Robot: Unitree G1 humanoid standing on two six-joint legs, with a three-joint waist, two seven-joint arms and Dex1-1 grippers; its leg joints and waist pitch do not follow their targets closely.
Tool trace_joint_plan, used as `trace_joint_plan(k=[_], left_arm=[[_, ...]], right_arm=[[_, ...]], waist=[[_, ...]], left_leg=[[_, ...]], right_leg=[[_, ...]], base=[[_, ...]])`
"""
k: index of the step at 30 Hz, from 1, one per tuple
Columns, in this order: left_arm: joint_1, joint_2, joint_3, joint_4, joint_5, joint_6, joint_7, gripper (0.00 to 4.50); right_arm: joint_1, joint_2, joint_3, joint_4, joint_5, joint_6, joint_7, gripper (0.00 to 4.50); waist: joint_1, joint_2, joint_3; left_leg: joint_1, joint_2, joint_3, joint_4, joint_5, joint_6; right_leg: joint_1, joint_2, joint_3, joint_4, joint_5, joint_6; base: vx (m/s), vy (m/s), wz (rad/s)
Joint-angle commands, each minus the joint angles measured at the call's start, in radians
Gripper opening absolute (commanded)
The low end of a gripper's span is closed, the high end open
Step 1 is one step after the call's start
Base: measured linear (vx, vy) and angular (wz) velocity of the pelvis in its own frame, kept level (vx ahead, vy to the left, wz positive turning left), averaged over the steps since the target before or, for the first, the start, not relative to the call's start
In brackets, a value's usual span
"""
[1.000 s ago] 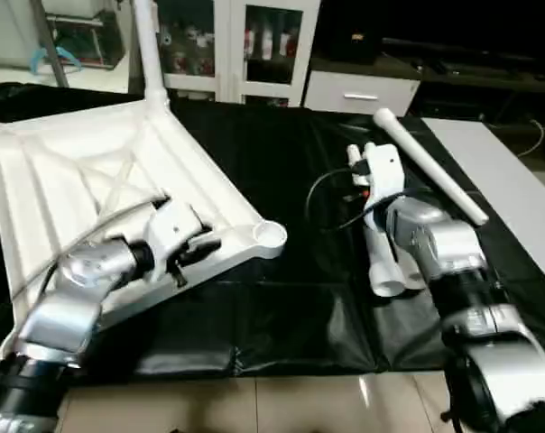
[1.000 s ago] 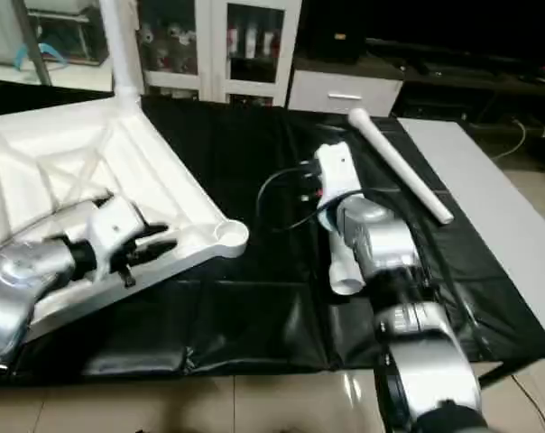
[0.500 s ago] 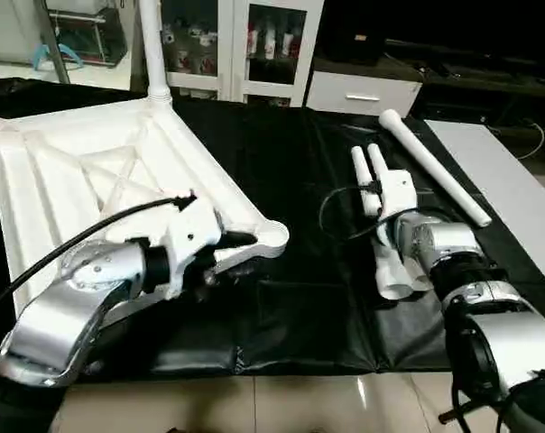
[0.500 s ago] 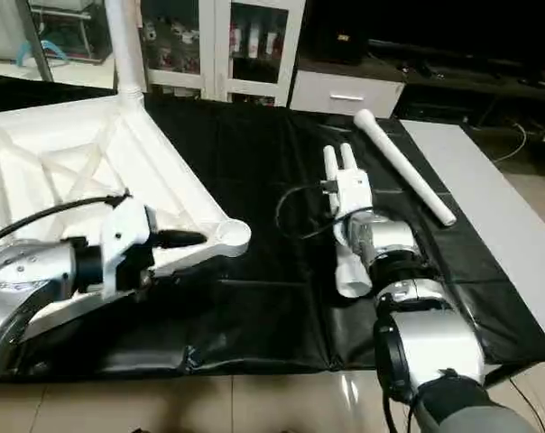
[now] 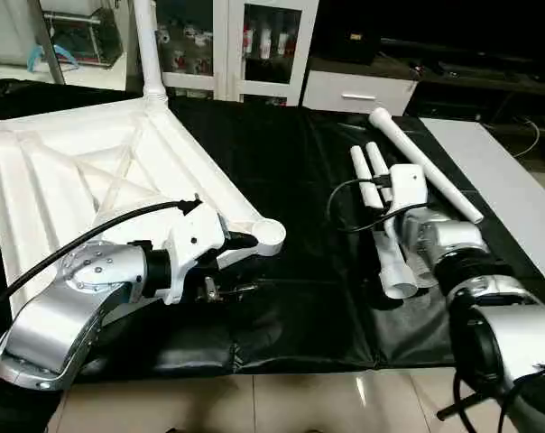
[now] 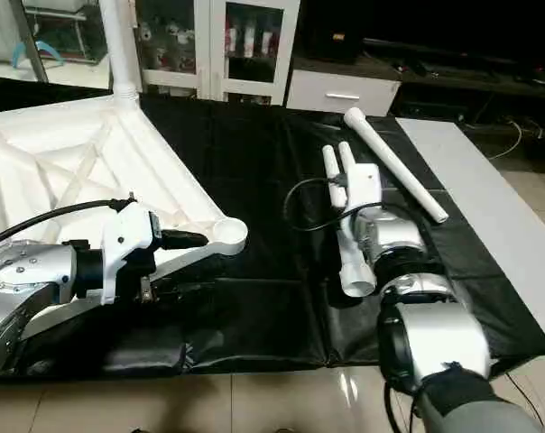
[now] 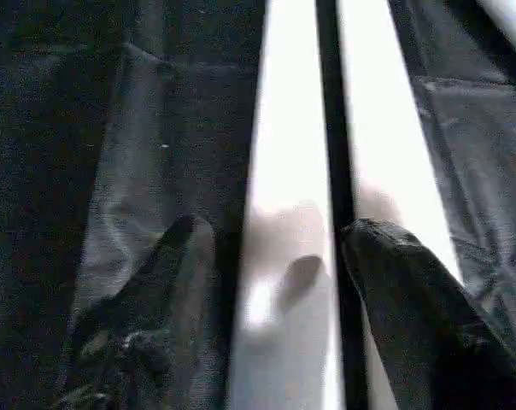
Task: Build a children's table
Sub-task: Pick table leg
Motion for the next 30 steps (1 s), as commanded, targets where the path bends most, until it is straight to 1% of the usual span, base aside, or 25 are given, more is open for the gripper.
trace_joint_plan(k=[1, 4, 5, 6, 7, 10, 12, 16, 18, 20, 21, 24, 27, 29, 30], left_arm=[[-0.019, 0.006, -0.016, -0.006, 0.0, 0.009, 0.005, 4.43], [-0.018, 0.01, -0.018, -0.007, 0.001, 0.009, 0.003, 4.5], [-0.018, 0.013, -0.02, -0.009, 0.0, 0.011, 0.0, 4.5], [-0.018, 0.015, -0.02, -0.01, 0.0, 0.012, -0.001, 4.5], [-0.019, 0.016, -0.022, -0.011, -0.002, 0.013, -0.003, 4.5], [-0.024, 0.018, -0.027, -0.019, -0.012, 0.022, -0.007, 4.5], [-0.025, 0.019, -0.032, -0.026, -0.022, 0.028, -0.015, 4.5], [-0.024, 0.02, -0.045, -0.032, -0.022, 0.032, -0.018, 4.5], [-0.025, 0.019, -0.046, -0.031, -0.021, 0.032, -0.017, 4.5], [-0.037, 0.013, -0.055, -0.024, -0.017, 0.035, -0.012, 4.5], [-0.04, 0.011, -0.056, -0.023, -0.017, 0.036, -0.011, 4.5], [-0.047, 0.01, -0.06, -0.02, -0.017, 0.036, -0.006, 4.5], [-0.051, 0.011, -0.058, -0.018, -0.017, 0.034, -0.001, 4.5], [-0.054, 0.012, -0.058, -0.015, -0.017, 0.033, 0.002, 4.5], [-0.054, 0.013, -0.058, -0.015, -0.017, 0.033, 0.002, 4.5]], right_arm=[[-0.022, -0.024, -0.006, 0.011, -0.005, 0.004, 0.002, 3.14], [-0.028, -0.029, -0.005, 0.019, -0.012, 0.033, 0.018, 3.47], [-0.03, -0.028, 0.0, 0.031, -0.012, 0.071, 0.062, 3.57], [-0.03, -0.027, 0.003, 0.037, -0.013, 0.087, 0.08, 3.57], [-0.03, -0.025, 0.007, 0.046, -0.012, 0.102, 0.097, 3.8], [-0.019, -0.017, 0.0, 0.06, 0.0, 0.115, 0.126, 3.8], [-0.014, -0.01, -0.016, 0.065, 0.02, 0.129, 0.152, 3.8], [-0.002, -0.001, -0.016, 0.077, 0.016, 0.127, 0.167, 3.8], [-0.001, 0.0, -0.016, 0.079, 0.015, 0.128, 0.171, 3.8], [0.012, 0.007, -0.014, 0.094, 0.006, 0.151, 0.178, 3.8], [0.016, 0.009, -0.011, 0.098, 0.002, 0.156, 0.179, 3.53], [0.029, 0.013, -0.002, 0.104, -0.003, 0.155, 0.182, 3.4], [0.031, 0.014, -0.006, 0.105, 0.0, 0.149, 0.178, 3.02], [0.031, 0.014, -0.011, 0.103, 0.002, 0.144, 0.173, 2.98], [0.032, 0.014, -0.012, 0.102, 0.002, 0.143, 0.172, 2.88]], waist=[[0.001, 0.018, -0.067], [0.001, 0.019, -0.066], [-0.002, 0.02, -0.066], [-0.001, 0.02, -0.065], [-0.001, 0.019, -0.065], [0.001, 0.019, -0.065], [0.001, 0.02, -0.064], [0.002, 0.022, -0.063], [0.004, 0.022, -0.064], [0.005, 0.022, -0.064], [0.005, 0.02, -0.064], [0.005, 0.018, -0.063], [0.004, 0.019, -0.063], [0.003, 0.019, -0.063], [0.003, 0.019, -0.063]], left_leg=[[0.008, 0.013, 0.003, -0.066, -0.255, -0.058], [0.008, 0.013, 0.003, -0.066, -0.263, -0.06], [0.01, 0.013, 0.002, -0.065, -0.277, -0.06], [0.009, 0.013, 0.001, -0.066, -0.292, -0.059], [0.008, 0.014, 0.001, -0.066, -0.293, -0.059], [0.009, 0.015, 0.0, -0.066, -0.29, -0.061], [0.01, 0.015, 0.0, -0.066, -0.297, -0.062], [0.013, 0.017, -0.002, -0.066, -0.316, -0.067], [0.012, 0.017, -0.002, -0.066, -0.308, -0.069], [0.012, 0.017, -0.002, -0.066, -0.303, -0.07], [0.011, 0.016, -0.002, -0.067, -0.3, -0.071], [0.011, 0.016, -0.003, -0.066, -0.314, -0.073], [0.012, 0.016, -0.004, -0.066, -0.323, -0.075], [0.014, 0.016, -0.004, -0.066, -0.334, -0.076], [0.014, 0.016, -0.004, -0.066, -0.335, -0.076]], right_leg=[[0.054, -0.041, 0.04, -0.062, -0.24, -0.162], [0.054, -0.042, 0.039, -0.064, -0.249, -0.164], [0.053, -0.04, 0.039, -0.064, -0.262, -0.166], [0.054, -0.04, 0.039, -0.066, -0.277, -0.164], [0.054, -0.042, 0.039, -0.067, -0.281, -0.163], [0.054, -0.044, 0.039, -0.067, -0.285, -0.165], [0.052, -0.045, 0.039, -0.067, -0.292, -0.166], [0.048, -0.046, 0.039, -0.069, -0.313, -0.169], [0.05, -0.046, 0.039, -0.067, -0.301, -0.172], [0.052, -0.046, 0.039, -0.067, -0.3, -0.17], [0.052, -0.046, 0.039, -0.067, -0.298, -0.171], [0.052, -0.048, 0.038, -0.07, -0.33, -0.16], [0.05, -0.048, 0.038, -0.072, -0.346, -0.154], [0.048, -0.047, 0.037, -0.074, -0.357, -0.151], [0.047, -0.048, 0.037, -0.074, -0.359, -0.151]], base=[[0.0, 0.0, 0.0], [0.0, 0.0, 0.0], [0.0, 0.0, 0.0], [0.0, 0.0, 0.0], [0.0, 0.0, 0.0], [0.0, 0.0, 0.0], [0.0, 0.0, 0.0], [0.0, 0.0, 0.0], [0.0, 0.0, 0.0], [0.0, 0.0, 0.0], [0.0, 0.0, 0.0], [0.0, 0.0, 0.0], [0.0, 0.0, 0.0], [0.0, 0.0, 0.0], [0.0, 0.0, 0.0]])
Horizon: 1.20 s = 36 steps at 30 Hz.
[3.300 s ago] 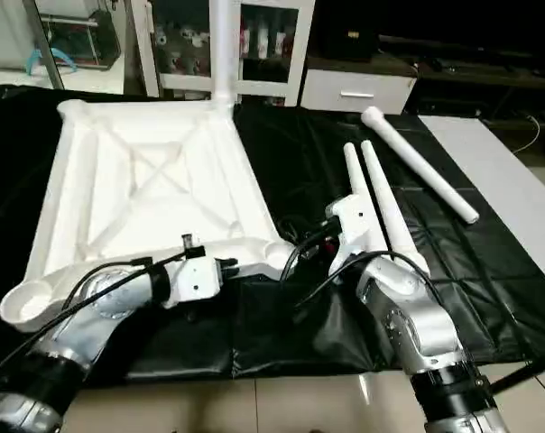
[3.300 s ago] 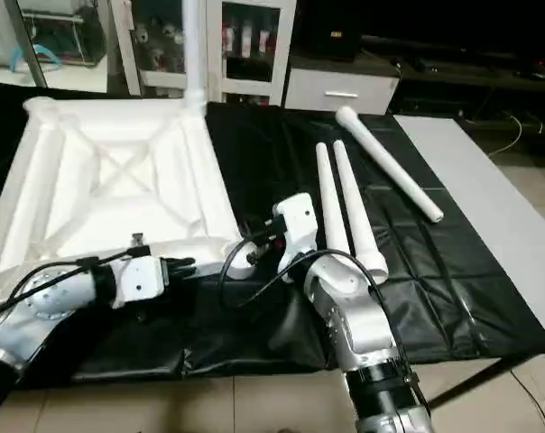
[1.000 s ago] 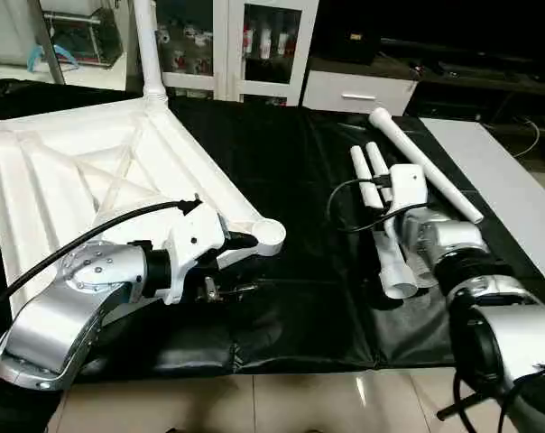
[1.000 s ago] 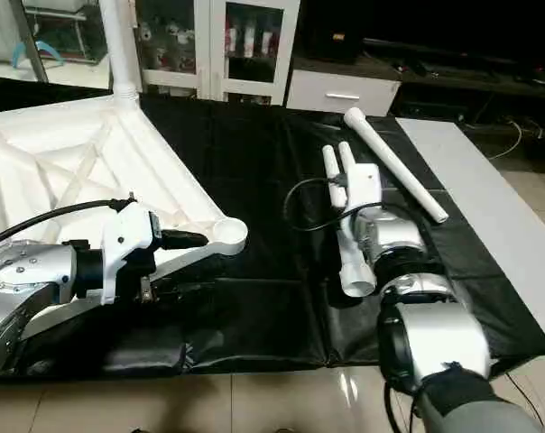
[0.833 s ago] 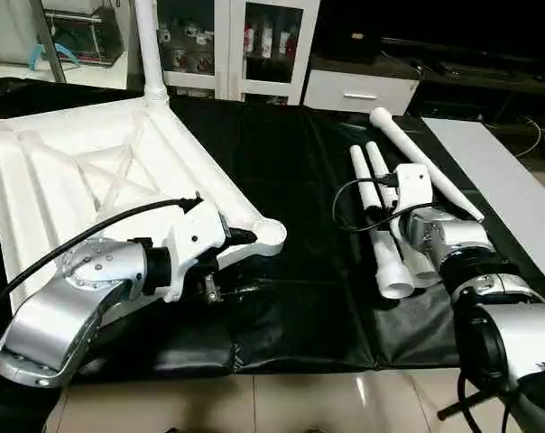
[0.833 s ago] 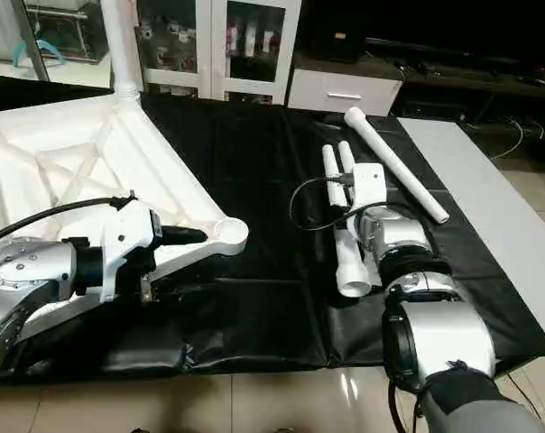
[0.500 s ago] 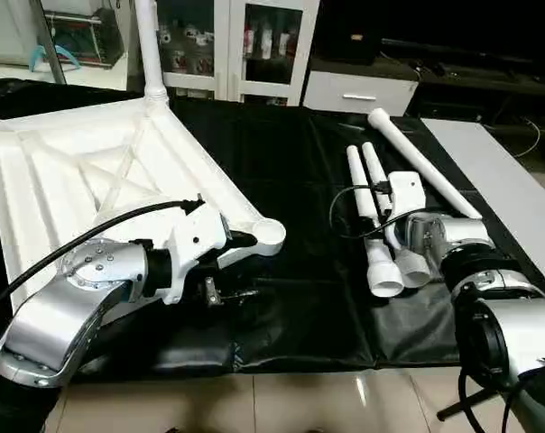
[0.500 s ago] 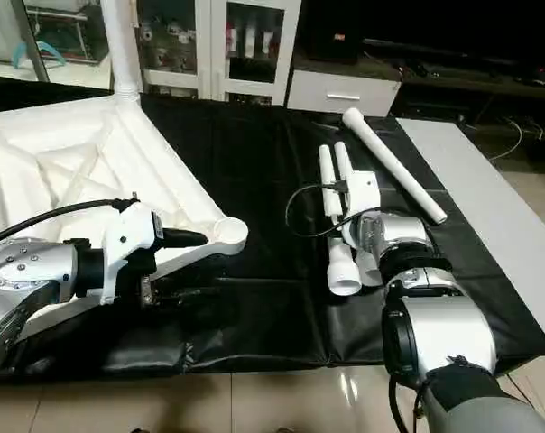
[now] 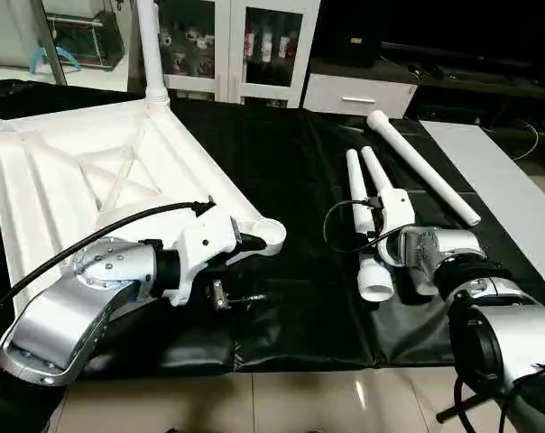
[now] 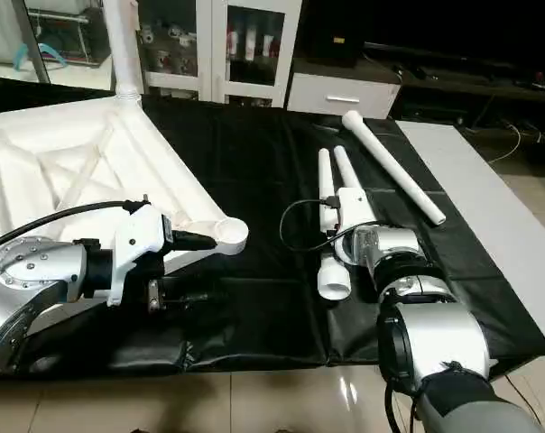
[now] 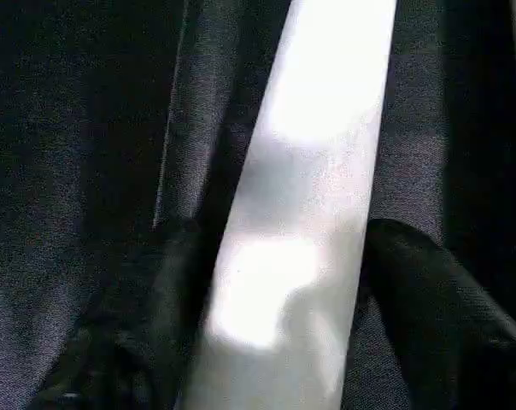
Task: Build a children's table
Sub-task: Pick table leg
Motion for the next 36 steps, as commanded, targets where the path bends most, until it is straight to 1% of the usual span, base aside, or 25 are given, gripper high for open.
trace_joint_plan(k=[1, 4, 5, 7, 11, 14, 15, 17, 18, 19, 21, 22, 23, 24, 25, 26, 27, 29, 30, 31, 32, 33, 34, 35, 36], left_arm=[[-0.022, 0.001, -0.009, 0.003, 0.01, -0.005, 0.009, 4.5], [-0.028, 0.0, -0.011, 0.015, 0.02, -0.016, 0.017, 4.5], [-0.03, -0.001, -0.01, 0.019, 0.023, -0.018, 0.02, 4.5], [-0.032, -0.001, -0.01, 0.022, 0.024, -0.019, 0.022, 4.5], [-0.037, -0.004, -0.004, 0.026, 0.022, -0.02, 0.031, 4.5], [-0.047, -0.017, 0.011, 0.042, 0.027, -0.025, 0.055, 4.5], [-0.051, -0.023, 0.016, 0.047, 0.028, -0.026, 0.064, 4.5], [-0.087, -0.075, 0.059, 0.091, 0.036, -0.037, 0.145, 4.5], [-0.138, -0.158, 0.125, 0.134, 0.011, -0.011, 0.247, 4.5], [-0.147, -0.174, 0.138, 0.141, 0.003, -0.002, 0.265, 4.5], [-0.192, -0.257, 0.201, 0.171, -0.037, 0.051, 0.358, 4.5], [-0.231, -0.34, 0.262, 0.192, -0.098, 0.116, 0.434, 4.5], [-0.252, -0.384, 0.292, 0.201, -0.137, 0.153, 0.467, 4.5], [-0.252, -0.384, 0.292, 0.201, -0.137, 0.153, 0.467, 4.5], [-0.263, -0.407, 0.308, 0.206, -0.162, 0.174, 0.482, 4.5], [-0.273, -0.428, 0.32, 0.206, -0.201, 0.193, 0.482, 4.5], [-0.296, -0.459, 0.338, 0.213, -0.254, 0.22, 0.487, 4.5], [-0.296, -0.459, 0.338, 0.213, -0.254, 0.22, 0.487, 4.5], [-0.329, -0.489, 0.357, 0.234, -0.274, 0.254, 0.502, 4.5], [-0.348, -0.504, 0.368, 0.247, -0.275, 0.275, 0.515, 4.5], [-0.361, -0.514, 0.376, 0.256, -0.274, 0.291, 0.525, 4.5], [-0.4, -0.536, 0.397, 0.271, -0.306, 0.317, 0.54, 4.5], [-0.406, -0.539, 0.4, 0.273, -0.314, 0.321, 0.541, 4.5], [-0.417, -0.544, 0.407, 0.275, -0.337, 0.33, 0.546, 4.5], [-0.426, -0.548, 0.41, 0.275, -0.356, 0.338, 0.546, 4.5]], right_arm=[[0.028, -0.002, -0.01, 0.023, -0.007, 0.008, -0.002, 2.64], [0.026, -0.003, -0.016, 0.019, -0.002, 0.007, 0.005, 2.55], [0.025, -0.003, -0.02, 0.017, 0.002, 0.007, 0.006, 2.37], [0.024, -0.003, -0.024, 0.016, 0.006, 0.008, 0.006, 2.25], [0.025, -0.001, -0.051, 0.006, 0.033, 0.004, 0.011, 1.94], [0.026, -0.001, -0.086, -0.015, 0.067, -0.007, 0.038, 1.89], [0.026, -0.002, -0.093, -0.021, 0.074, -0.007, 0.047, 1.87], [0.024, -0.01, -0.13, -0.07, 0.122, 0.006, 0.11, 1.86], [0.032, -0.016, -0.157, -0.149, 0.178, 0.036, 0.203, 1.84], [0.034, -0.017, -0.162, -0.166, 0.189, 0.043, 0.222, 1.84], [0.064, -0.016, -0.175, -0.28, 0.249, 0.065, 0.32, 1.83], [0.117, -0.013, -0.189, -0.447, 0.348, 0.137, 0.411, 1.83], [0.151, -0.014, -0.197, -0.548, 0.412, 0.192, 0.458, 1.83], [0.151, -0.014, -0.197, -0.548, 0.412, 0.192, 0.458, 1.83], [0.171, -0.014, -0.204, -0.608, 0.45, 0.229, 0.484, 1.82], [0.201, -0.018, -0.203, -0.678, 0.491, 0.267, 0.509, 1.82], [0.244, -0.024, -0.207, -0.773, 0.551, 0.318, 0.543, 1.82], [0.244, -0.024, -0.207, -0.773, 0.551, 0.318, 0.543, 1.82], [0.276, -0.026, -0.228, -0.861, 0.628, 0.384, 0.575, 1.82], [0.292, -0.026, -0.241, -0.907, 0.669, 0.419, 0.589, 1.82], [0.302, -0.025, -0.25, -0.938, 0.696, 0.443, 0.597, 1.82], [0.336, -0.026, -0.252, -1.028, 0.758, 0.497, 0.607, 1.82], [0.341, -0.025, -0.254, -1.041, 0.767, 0.501, 0.607, 1.82], [0.351, -0.026, -0.248, -1.066, 0.776, 0.515, 0.607, 1.82], [0.357, -0.028, -0.24, -1.084, 0.78, 0.523, 0.608, 1.82]], waist=[[0.001, 0.024, -0.062], [0.0, 0.023, -0.062], [0.001, 0.024, -0.063], [0.001, 0.025, -0.063], [0.001, 0.024, -0.064], [0.0, 0.022, -0.063], [0.0, 0.023, -0.063], [0.0, 0.019, -0.063], [0.004, 0.02, -0.067], [0.004, 0.021, -0.069], [0.01, 0.017, -0.07], [0.014, 0.017, -0.069], [0.018, 0.014, -0.068], [0.025, 0.012, -0.073], [0.028, 0.008, -0.072], [0.031, 0.02, -0.072], [0.033, 0.021, -0.073], [0.039, 0.018, -0.072], [0.042, 0.018, -0.072], [0.047, 0.022, -0.073], [0.05, 0.018, -0.072], [0.059, 0.018, -0.071], [0.062, 0.019, -0.07], [0.061, 0.016, -0.069], [0.062, 0.017, -0.068]], left_leg=[[0.012, 0.015, -0.003, -0.071, -0.335, -0.077], [0.011, 0.016, -0.003, -0.072, -0.333, -0.076], [0.012, 0.015, -0.003, -0.071, -0.329, -0.075], [0.011, 0.015, -0.003, -0.071, -0.325, -0.074], [0.011, 0.015, -0.003, -0.071, -0.322, -0.075], [0.011, 0.015, -0.002, -0.071, -0.331, -0.071], [0.012, 0.015, -0.003, -0.071, -0.334, -0.071], [0.011, 0.015, -0.001, -0.07, -0.333, -0.066], [0.011, 0.015, 0.0, -0.068, -0.305, -0.055], [0.009, 0.017, -0.001, -0.068, -0.292, -0.052], [0.007, 0.017, 0.001, -0.065, -0.256, -0.037], [0.002, 0.017, 0.001, -0.066, -0.233, -0.026], [0.004, 0.015, 0.003, -0.065, -0.226, -0.019], [0.005, 0.02, -0.001, -0.063, -0.197, -0.004], [0.001, 0.015, 0.0, -0.066, -0.186, 0.004], [0.003, 0.015, -0.001, -0.064, -0.184, 0.002], [0.005, 0.017, 0.0, -0.064, -0.178, 0.005], [0.008, 0.018, 0.001, -0.065, -0.175, 0.008], [0.008, 0.015, 0.004, -0.066, -0.178, 0.006], [0.011, 0.017, 0.001, -0.065, -0.179, 0.005], [0.008, 0.018, -0.001, -0.066, -0.182, 0.005], [0.011, 0.016, 0.002, -0.065, -0.185, 0.003], [0.013, 0.017, 0.0, -0.065, -0.193, 0.001], [0.006, 0.017, -0.003, -0.069, -0.201, -0.008], [0.008, 0.017, -0.003, -0.068, -0.208, -0.015]], right_leg=[[0.046, -0.047, 0.037, -0.077, -0.357, -0.149], [0.047, -0.047, 0.037, -0.076, -0.347, -0.151], [0.047, -0.047, 0.038, -0.075, -0.34, -0.152], [0.048, -0.047, 0.038, -0.074, -0.332, -0.155], [0.049, -0.047, 0.037, -0.073, -0.325, -0.16], [0.048, -0.046, 0.037, -0.075, -0.33, -0.159], [0.048, -0.047, 0.037, -0.075, -0.339, -0.157], [0.05, -0.046, 0.037, -0.077, -0.339, -0.154], [0.054, -0.045, 0.038, -0.076, -0.303, -0.16], [0.056, -0.045, 0.038, -0.072, -0.282, -0.165], [0.061, -0.046, 0.039, -0.073, -0.243, -0.17], [0.064, -0.047, 0.037, -0.071, -0.229, -0.174], [0.067, -0.044, 0.038, -0.075, -0.219, -0.167], [0.069, -0.05, 0.038, -0.069, -0.191, -0.173], [0.068, -0.047, 0.034, -0.074, -0.215, -0.168], [0.066, -0.049, 0.035, -0.073, -0.22, -0.17], [0.064, -0.048, 0.036, -0.076, -0.211, -0.174], [0.063, -0.047, 0.035, -0.079, -0.201, -0.179], [0.063, -0.043, 0.033, -0.084, -0.205, -0.178], [0.063, -0.045, 0.034, -0.081, -0.203, -0.179], [0.065, -0.047, 0.032, -0.082, -0.217, -0.173], [0.063, -0.048, 0.033, -0.089, -0.241, -0.161], [0.061, -0.05, 0.032, -0.089, -0.252, -0.158], [0.065, -0.051, 0.029, -0.091, -0.287, -0.145], [0.061, -0.052, 0.03, -0.094, -0.31, -0.135]], base=[[0.0, 0.0, 0.0], [0.0, 0.0, 0.0], [0.0, 0.0, 0.0], [0.0, 0.0, 0.0], [0.0, 0.0, 0.0], [0.0, 0.0, 0.0], [0.0, 0.0, 0.0], [0.0, 0.0, 0.0], [0.0, 0.0, 0.0], [0.0, 0.0, 0.0], [0.0, 0.0, 0.0], [0.0, 0.0, 0.0], [0.0, 0.0, 0.0], [0.0, 0.0, 0.0], [0.0, 0.0, 0.0], [0.0, 0.0, 0.0], [0.0, 0.0, 0.0], [0.0, 0.0, 0.0], [0.0, 0.0, 0.0], [0.0, 0.0, 0.0], [0.0, 0.0, 0.0], [0.0, 0.0, 0.0], [0.0, 0.0, 0.0], [0.0, 0.0, 0.0], [0.0, 0.0, 0.0]])
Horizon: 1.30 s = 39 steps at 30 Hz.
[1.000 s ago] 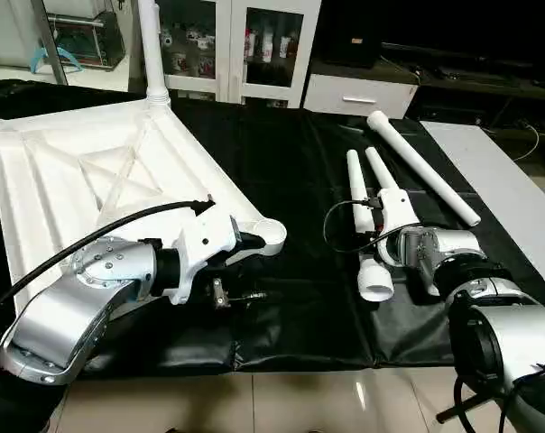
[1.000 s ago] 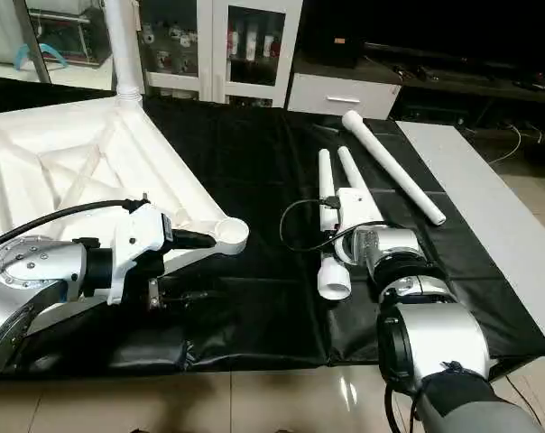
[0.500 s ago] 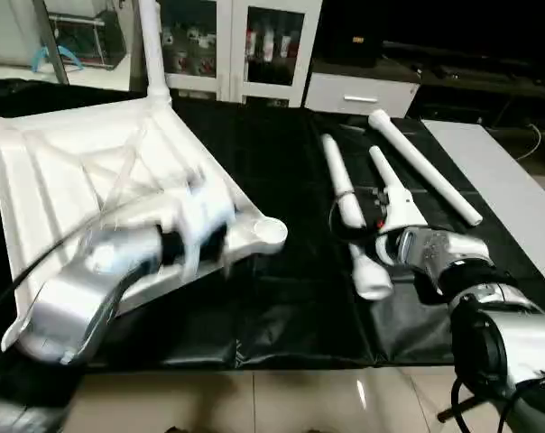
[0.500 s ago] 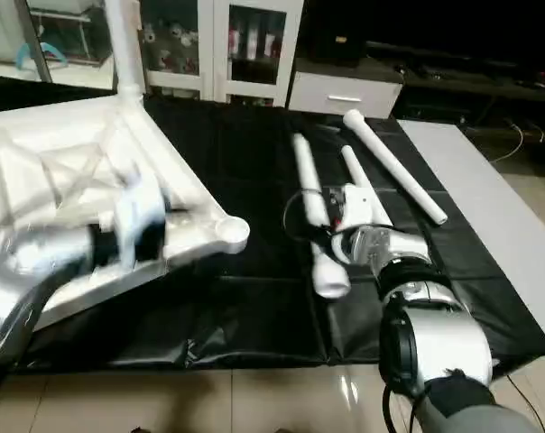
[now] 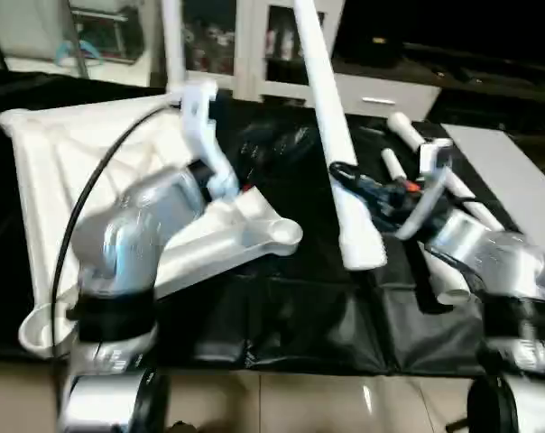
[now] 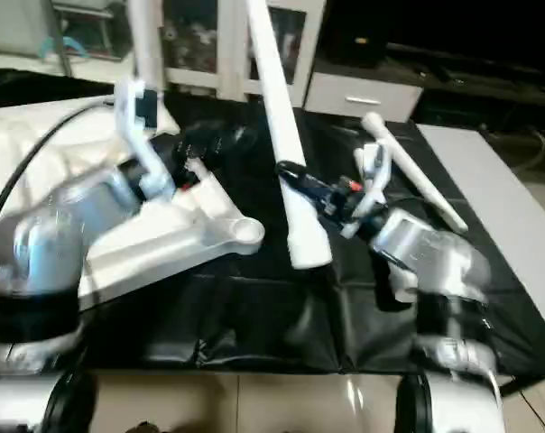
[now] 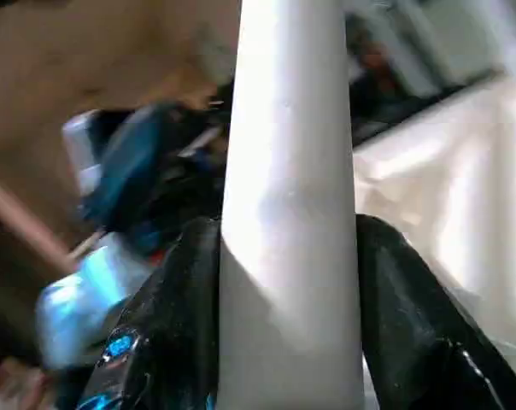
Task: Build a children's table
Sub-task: Pick table leg
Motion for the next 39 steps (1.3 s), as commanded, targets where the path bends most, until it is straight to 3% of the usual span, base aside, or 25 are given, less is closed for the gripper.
trace_joint_plan(k=[1, 10, 15, 23, 24, 29, 39], left_arm=[[-0.018, -0.013, -0.002, 0.008, -0.045, 0.031, 0.008, 4.5], [-0.047, -0.04, 0.027, 0.01, -0.11, 0.09, 0.037, 4.5], [-0.053, -0.042, 0.047, 0.008, -0.153, 0.104, 0.051, 4.5], [-0.04, -0.018, 0.007, 0.029, -0.079, 0.12, 0.08, 4.5], [-0.041, -0.019, 0.012, 0.039, -0.084, 0.138, 0.097, 4.23], [-0.041, -0.018, 0.027, 0.051, -0.114, 0.162, 0.129, 3.8], [-0.052, -0.031, 0.072, 0.054, -0.143, 0.188, 0.162, 2.96]], right_arm=[[0.01, -0.018, -0.006, -0.051, 0.026, 0.02, 0.005, 1.82], [0.045, -0.01, 0.028, -0.152, 0.065, 0.073, -0.04, 1.82], [0.057, -0.018, 0.075, -0.187, 0.029, 0.06, -0.057, 1.82], [0.071, -0.026, 0.153, -0.245, -0.04, 0.004, -0.072, 1.82], [0.072, -0.026, 0.16, -0.252, -0.039, 0.003, -0.074, 1.82], [0.068, -0.023, 0.167, -0.256, -0.04, -0.008, -0.085, 1.81], [0.058, -0.024, 0.202, -0.229, -0.115, -0.087, -0.121, 1.81]], waist=[[0.003, 0.013, -0.07], [0.004, 0.013, -0.071], [0.004, 0.013, -0.073], [0.004, 0.013, -0.071], [0.006, 0.015, -0.071], [0.008, 0.013, -0.072], [0.008, 0.015, -0.071]], left_leg=[[0.016, 0.015, -0.002, -0.071, -0.21, -0.018], [0.013, 0.015, -0.005, -0.073, -0.195, -0.032], [0.01, 0.015, -0.005, -0.073, -0.172, -0.037], [0.012, 0.016, -0.004, -0.075, -0.175, -0.042], [0.012, 0.016, -0.004, -0.075, -0.177, -0.044], [0.012, 0.016, -0.005, -0.075, -0.183, -0.044], [0.013, 0.015, -0.004, -0.075, -0.187, -0.046]], right_leg=[[0.062, -0.052, 0.033, -0.085, -0.322, -0.132], [0.061, -0.054, 0.031, -0.092, -0.349, -0.092], [0.064, -0.052, 0.031, -0.085, -0.279, -0.111], [0.064, -0.053, 0.033, -0.088, -0.293, -0.091], [0.065, -0.052, 0.034, -0.087, -0.292, -0.089], [0.064, -0.053, 0.033, -0.087, -0.29, -0.092], [0.064, -0.054, 0.034, -0.086, -0.284, -0.096]], base=[[0.0, 0.0, 0.0], [0.0, 0.0, 0.0], [0.0, 0.0, 0.0], [0.0, 0.0, 0.0], [0.0, 0.0, 0.0], [0.0, 0.0, 0.0], [0.0, 0.0, 0.0]])
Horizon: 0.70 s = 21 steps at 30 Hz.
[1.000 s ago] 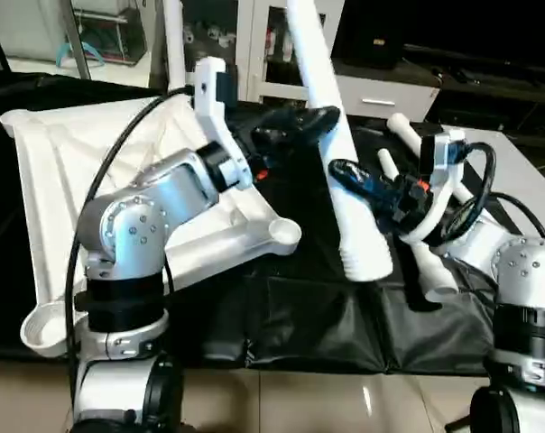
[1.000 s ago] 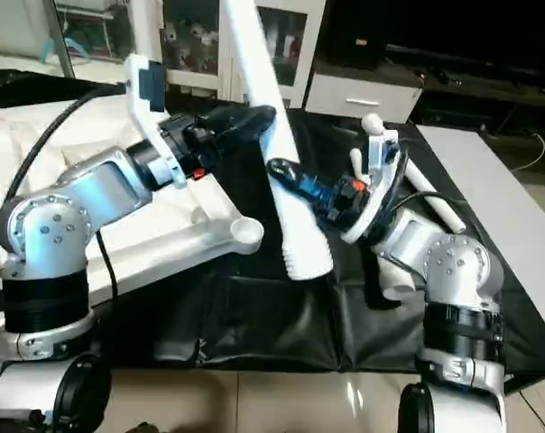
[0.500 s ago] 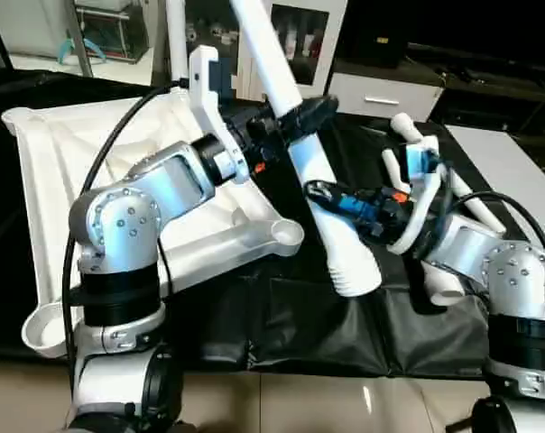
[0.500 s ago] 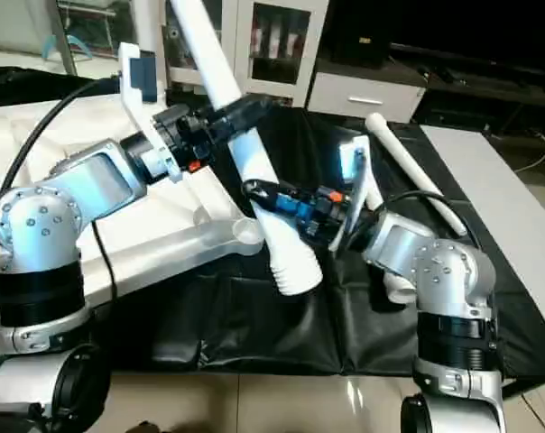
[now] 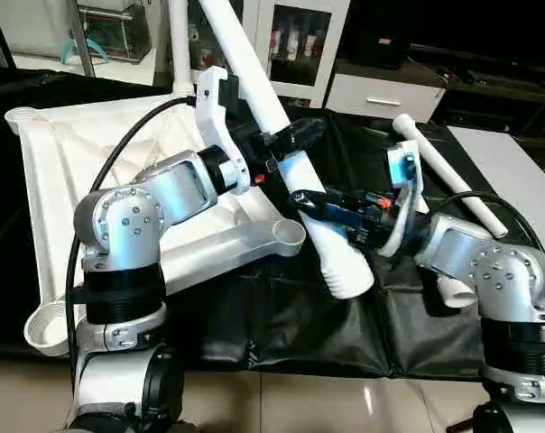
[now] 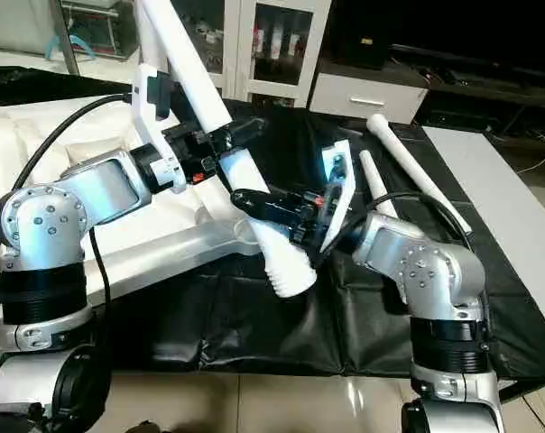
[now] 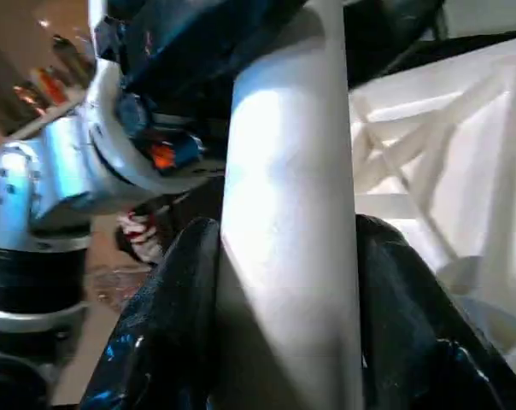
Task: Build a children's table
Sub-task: Pick table leg
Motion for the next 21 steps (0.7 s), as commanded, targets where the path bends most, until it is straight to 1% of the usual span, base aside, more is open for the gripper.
trace_joint_plan(k=[1, 3, 4, 5, 6, 9, 15, 21], left_arm=[[-0.013, -0.016, 0.012, 0.004, -0.043, 0.019, 0.018, 2.96], [-0.013, -0.02, 0.021, 0.003, -0.061, 0.028, 0.018, 2.74], [-0.014, -0.022, 0.026, 0.003, -0.069, 0.034, 0.018, 2.74], [-0.013, -0.024, 0.029, 0.0, -0.078, 0.044, 0.013, 2.51], [-0.013, -0.025, 0.033, -0.005, -0.091, 0.057, 0.006, 2.51], [-0.014, -0.033, 0.041, -0.013, -0.117, 0.088, 0.005, 2.24], [-0.01, -0.033, 0.03, -0.01, -0.139, 0.118, 0.009, 2.01], [-0.017, -0.028, 0.036, -0.006, -0.141, 0.125, 0.013, 1.87]], right_arm=[[-0.015, -0.009, -0.008, 0.0, -0.016, -0.026, -0.011, 1.81], [-0.016, -0.01, -0.005, 0.004, -0.023, -0.035, -0.015, 1.81], [-0.017, -0.011, -0.003, 0.006, -0.026, -0.04, -0.016, 1.81], [-0.017, -0.011, 0.0, 0.007, -0.028, -0.045, -0.016, 1.81], [-0.017, -0.012, 0.002, 0.009, -0.029, -0.05, -0.016, 1.81], [-0.016, -0.013, 0.009, 0.008, -0.036, -0.06, -0.012, 1.81], [-0.012, -0.023, 0.037, 0.004, -0.053, -0.079, -0.005, 1.81], [-0.015, -0.03, 0.049, 0.009, -0.063, -0.095, -0.001, 1.81]], waist=[[0.002, 0.014, -0.071], [0.001, 0.014, -0.072], [0.002, 0.015, -0.072], [0.001, 0.016, -0.071], [0.001, 0.017, -0.072], [0.001, 0.016, -0.071], [0.001, 0.016, -0.071], [0.001, 0.018, -0.071]], left_leg=[[0.016, 0.016, -0.003, -0.073, -0.188, -0.046], [0.015, 0.015, -0.003, -0.072, -0.187, -0.046], [0.015, 0.015, -0.003, -0.072, -0.185, -0.044], [0.015, 0.015, -0.003, -0.073, -0.187, -0.043], [0.016, 0.015, -0.003, -0.073, -0.188, -0.044], [0.015, 0.015, -0.003, -0.073, -0.193, -0.043], [0.016, 0.015, -0.004, -0.073, -0.198, -0.042], [0.016, 0.015, -0.004, -0.074, -0.199, -0.042]], right_leg=[[0.063, -0.054, 0.035, -0.078, -0.284, -0.099], [0.064, -0.052, 0.035, -0.076, -0.272, -0.107], [0.064, -0.052, 0.035, -0.076, -0.27, -0.107], [0.064, -0.052, 0.035, -0.076, -0.268, -0.107], [0.063, -0.052, 0.035, -0.076, -0.266, -0.108], [0.064, -0.052, 0.035, -0.077, -0.269, -0.109], [0.064, -0.051, 0.035, -0.078, -0.283, -0.098], [0.064, -0.051, 0.035, -0.079, -0.277, -0.1]], base=[[0.0, 0.0, 0.0], [0.0, 0.0, 0.0], [0.0, 0.0, 0.0], [0.0, 0.0, 0.0], [0.0, 0.0, 0.0], [0.0, 0.0, 0.0], [0.0, 0.0, 0.0], [0.0, 0.0, 0.0]])
